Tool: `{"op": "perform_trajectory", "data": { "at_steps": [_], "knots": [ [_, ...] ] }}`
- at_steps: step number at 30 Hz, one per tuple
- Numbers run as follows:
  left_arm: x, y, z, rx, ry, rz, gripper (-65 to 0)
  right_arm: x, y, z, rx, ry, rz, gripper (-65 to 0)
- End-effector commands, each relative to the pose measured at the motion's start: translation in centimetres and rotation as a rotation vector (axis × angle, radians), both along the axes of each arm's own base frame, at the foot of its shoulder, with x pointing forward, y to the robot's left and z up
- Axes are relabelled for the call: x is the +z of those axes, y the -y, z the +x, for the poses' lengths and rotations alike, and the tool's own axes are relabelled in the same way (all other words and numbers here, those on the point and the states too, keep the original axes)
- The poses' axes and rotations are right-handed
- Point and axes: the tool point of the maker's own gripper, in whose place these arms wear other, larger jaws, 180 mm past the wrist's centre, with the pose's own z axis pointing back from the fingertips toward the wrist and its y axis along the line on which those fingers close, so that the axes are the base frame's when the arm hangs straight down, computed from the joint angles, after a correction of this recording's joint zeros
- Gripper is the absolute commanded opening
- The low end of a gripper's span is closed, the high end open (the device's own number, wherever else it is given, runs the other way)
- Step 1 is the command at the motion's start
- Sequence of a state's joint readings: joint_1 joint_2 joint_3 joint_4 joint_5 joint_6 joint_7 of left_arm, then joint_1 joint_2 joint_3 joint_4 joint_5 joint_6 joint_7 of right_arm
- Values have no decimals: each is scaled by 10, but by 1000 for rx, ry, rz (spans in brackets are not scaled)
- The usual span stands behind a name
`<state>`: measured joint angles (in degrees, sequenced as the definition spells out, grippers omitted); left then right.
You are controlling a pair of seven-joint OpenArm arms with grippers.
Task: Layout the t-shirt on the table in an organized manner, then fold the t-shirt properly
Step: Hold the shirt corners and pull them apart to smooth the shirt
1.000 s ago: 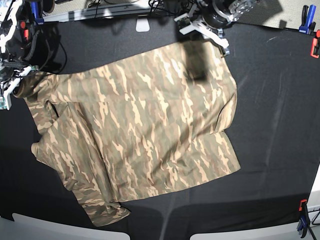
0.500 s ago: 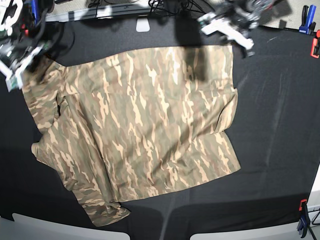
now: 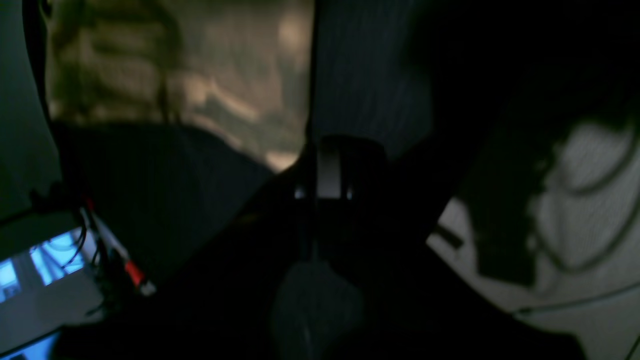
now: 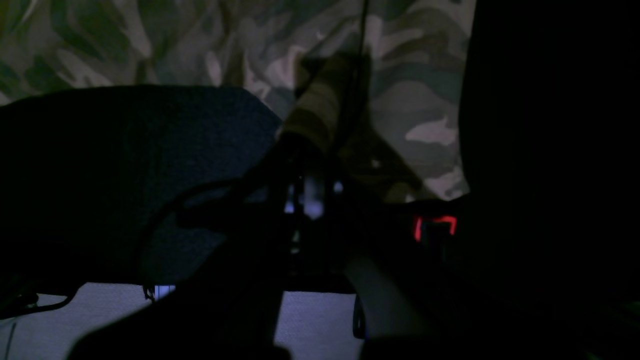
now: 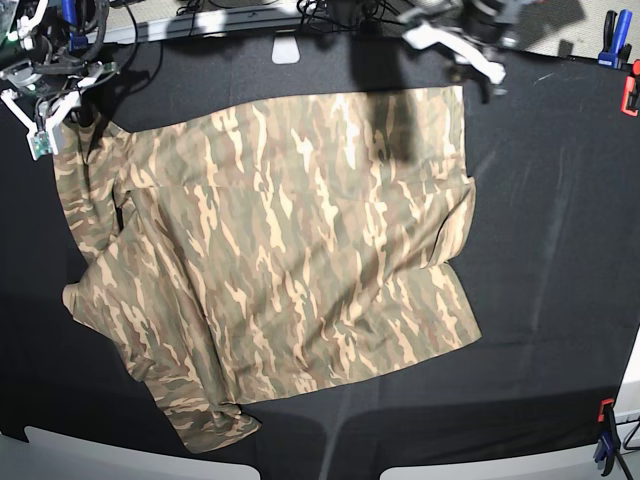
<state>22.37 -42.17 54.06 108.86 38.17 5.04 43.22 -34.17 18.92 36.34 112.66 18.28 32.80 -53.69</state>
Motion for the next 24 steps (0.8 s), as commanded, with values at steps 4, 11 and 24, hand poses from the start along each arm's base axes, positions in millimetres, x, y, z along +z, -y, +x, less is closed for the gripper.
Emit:
{"op": "perform_trajectory", "data": {
  "at_steps": [4,11,24],
  "knots": [
    [5,10,1,-9,10,-39,-469,10,2,7,19,33,-15,-650],
    [6,10,2,-16,21,-34,-469,10,2,7,18,34,-15,-650],
    [26,16,54,-24,141,-80,-469,10,0,8,19,40,-1,-650]
  ]
}}
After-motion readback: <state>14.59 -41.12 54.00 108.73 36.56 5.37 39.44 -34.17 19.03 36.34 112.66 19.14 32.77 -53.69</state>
